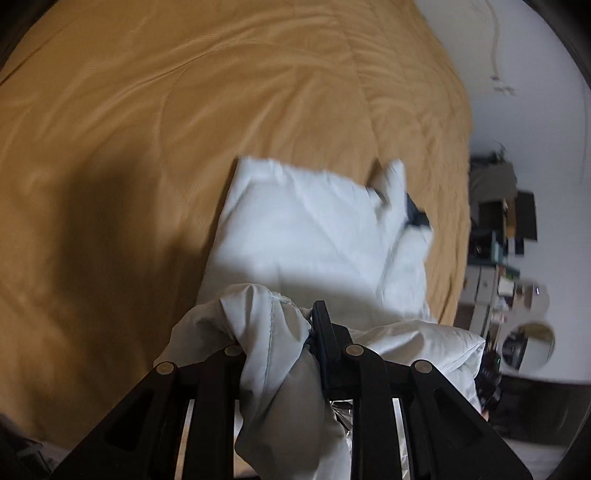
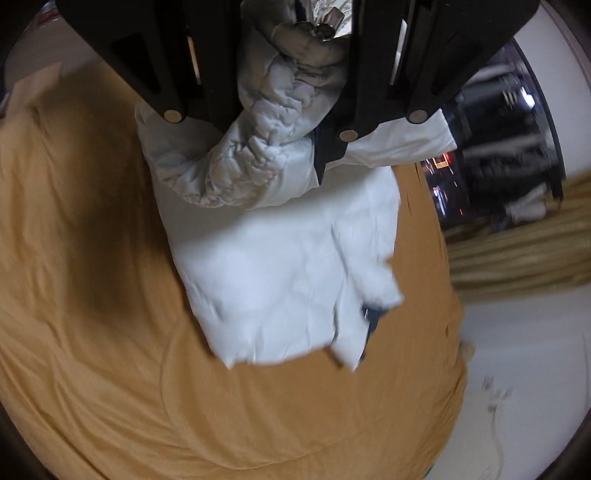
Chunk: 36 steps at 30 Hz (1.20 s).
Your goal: Fold large clothes
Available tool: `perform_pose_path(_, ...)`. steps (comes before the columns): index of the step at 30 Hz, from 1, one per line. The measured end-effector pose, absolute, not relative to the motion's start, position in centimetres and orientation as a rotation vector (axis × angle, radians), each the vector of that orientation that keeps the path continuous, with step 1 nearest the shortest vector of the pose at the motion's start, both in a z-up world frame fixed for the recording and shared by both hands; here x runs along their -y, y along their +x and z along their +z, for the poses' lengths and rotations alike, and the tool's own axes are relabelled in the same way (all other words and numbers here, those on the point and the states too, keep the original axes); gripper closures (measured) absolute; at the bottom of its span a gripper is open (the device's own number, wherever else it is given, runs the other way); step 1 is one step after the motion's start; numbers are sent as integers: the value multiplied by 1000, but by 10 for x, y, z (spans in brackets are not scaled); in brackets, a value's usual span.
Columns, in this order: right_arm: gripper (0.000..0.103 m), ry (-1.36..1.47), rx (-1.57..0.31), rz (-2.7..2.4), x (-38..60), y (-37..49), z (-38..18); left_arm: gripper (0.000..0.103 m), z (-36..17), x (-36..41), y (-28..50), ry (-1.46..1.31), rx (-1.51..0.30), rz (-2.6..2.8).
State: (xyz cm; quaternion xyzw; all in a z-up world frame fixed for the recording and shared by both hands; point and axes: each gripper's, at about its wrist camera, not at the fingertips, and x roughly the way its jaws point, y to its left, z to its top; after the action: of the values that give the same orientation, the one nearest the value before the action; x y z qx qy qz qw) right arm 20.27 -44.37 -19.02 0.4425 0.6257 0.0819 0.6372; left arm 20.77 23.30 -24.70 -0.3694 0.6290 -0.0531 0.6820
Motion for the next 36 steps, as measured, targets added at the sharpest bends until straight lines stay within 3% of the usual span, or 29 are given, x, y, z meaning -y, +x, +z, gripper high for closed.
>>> perform_pose_path(6, 82, 1373, -1352, 120, 459, 264, -313, 80, -342, -235, 266, -1063, -1365, -81)
perform_pose_path(10, 73, 1555, -1258, 255, 464, 257, -337, 80, -363, -246, 252, -1191, -1282, -103)
perform_pose_path(12, 61, 1604, -1215, 318, 472, 240, -328, 80, -361, -247, 251, -1155, -1273, -115)
perform_pose_path(14, 18, 1603, -1128, 336, 484, 217, -306, 80, -359, -247, 250, -1131, -1261, -100)
perform_pose_path(16, 0, 1500, -1044, 277, 500, 195, -277, 80, -356, -245, 250, -1109, -1256, -78)
perform_pose_path(19, 0, 1192, -973, 195, 485, 167, -217, 80, -348, -235, 245, -1069, -1251, -48)
perform_pose_path(24, 0, 625, -949, 210, 363, 170, -159, 80, -341, -220, 241, -1012, -1224, -14)
perform_pose_path(27, 0, 193, -939, 233, 262, 181, -169, 80, -339, -219, 239, -1005, -1215, -14)
perform_pose_path(29, 1, -85, -967, 161, 215, 195, -205, 80, -340, -220, 241, -1020, -1221, -34)
perform_pose_path(32, 0, -91, -1019, 130, 212, 213, -260, 79, -334, -232, 243, -1063, -1228, -101)
perform_pose_path(36, 0, -36, -1041, 157, 223, 221, -268, 79, -327, -260, 239, -1203, -1214, -162)
